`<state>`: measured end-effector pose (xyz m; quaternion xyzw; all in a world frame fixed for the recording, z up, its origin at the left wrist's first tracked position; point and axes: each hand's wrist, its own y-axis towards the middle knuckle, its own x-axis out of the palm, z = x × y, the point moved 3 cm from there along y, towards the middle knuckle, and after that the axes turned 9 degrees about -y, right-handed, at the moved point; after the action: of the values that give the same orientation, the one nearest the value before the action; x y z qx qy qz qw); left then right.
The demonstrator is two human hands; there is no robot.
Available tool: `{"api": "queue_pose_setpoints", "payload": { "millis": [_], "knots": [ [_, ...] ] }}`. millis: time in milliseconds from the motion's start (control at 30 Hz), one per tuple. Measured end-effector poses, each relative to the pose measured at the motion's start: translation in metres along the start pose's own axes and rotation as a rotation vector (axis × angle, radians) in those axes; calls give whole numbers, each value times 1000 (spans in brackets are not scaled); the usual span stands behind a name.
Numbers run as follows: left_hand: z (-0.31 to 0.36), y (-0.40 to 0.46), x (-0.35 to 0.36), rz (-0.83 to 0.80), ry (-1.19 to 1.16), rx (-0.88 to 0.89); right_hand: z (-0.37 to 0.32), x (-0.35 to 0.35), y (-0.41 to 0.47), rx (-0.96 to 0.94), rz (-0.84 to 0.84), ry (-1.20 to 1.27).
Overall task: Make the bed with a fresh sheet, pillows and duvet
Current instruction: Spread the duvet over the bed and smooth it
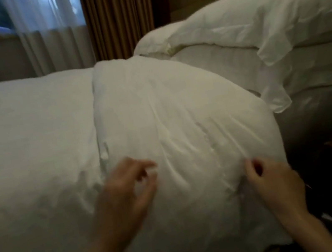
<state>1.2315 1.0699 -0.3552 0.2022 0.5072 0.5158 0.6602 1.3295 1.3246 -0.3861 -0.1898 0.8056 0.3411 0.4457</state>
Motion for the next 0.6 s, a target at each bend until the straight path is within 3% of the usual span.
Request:
{"api": "queue_pose_setpoints", "payload": {
  "millis": [33, 67, 100, 167, 267, 367, 500, 600],
  "knots": [
    [-11, 21, -12, 183, 113, -133, -13, -22, 20, -55, 174, 97],
    [-24, 43, -23, 263, 190, -339, -23, -36, 41, -117, 286, 162],
    [-41, 58, -28, 288, 156, -583, -30, -42, 62, -161, 308, 161],
    [-63, 75, -22, 165, -2, -934, -37, -34, 104, -131, 128, 4],
    [-77, 77, -4, -44, 205, -916, -36, -2, 131, 3, -136, -284],
    [-74, 82, -9, -37, 266, -953, -36, 7, 136, -2, -79, -403],
    [-65, 81, -19, -8, -3, -1105, -31, -25, 156, -236, -49, -465],
    [-50, 90, -35, 160, -270, -1083, -18, -59, 169, -322, 89, -455]
  ]
}}
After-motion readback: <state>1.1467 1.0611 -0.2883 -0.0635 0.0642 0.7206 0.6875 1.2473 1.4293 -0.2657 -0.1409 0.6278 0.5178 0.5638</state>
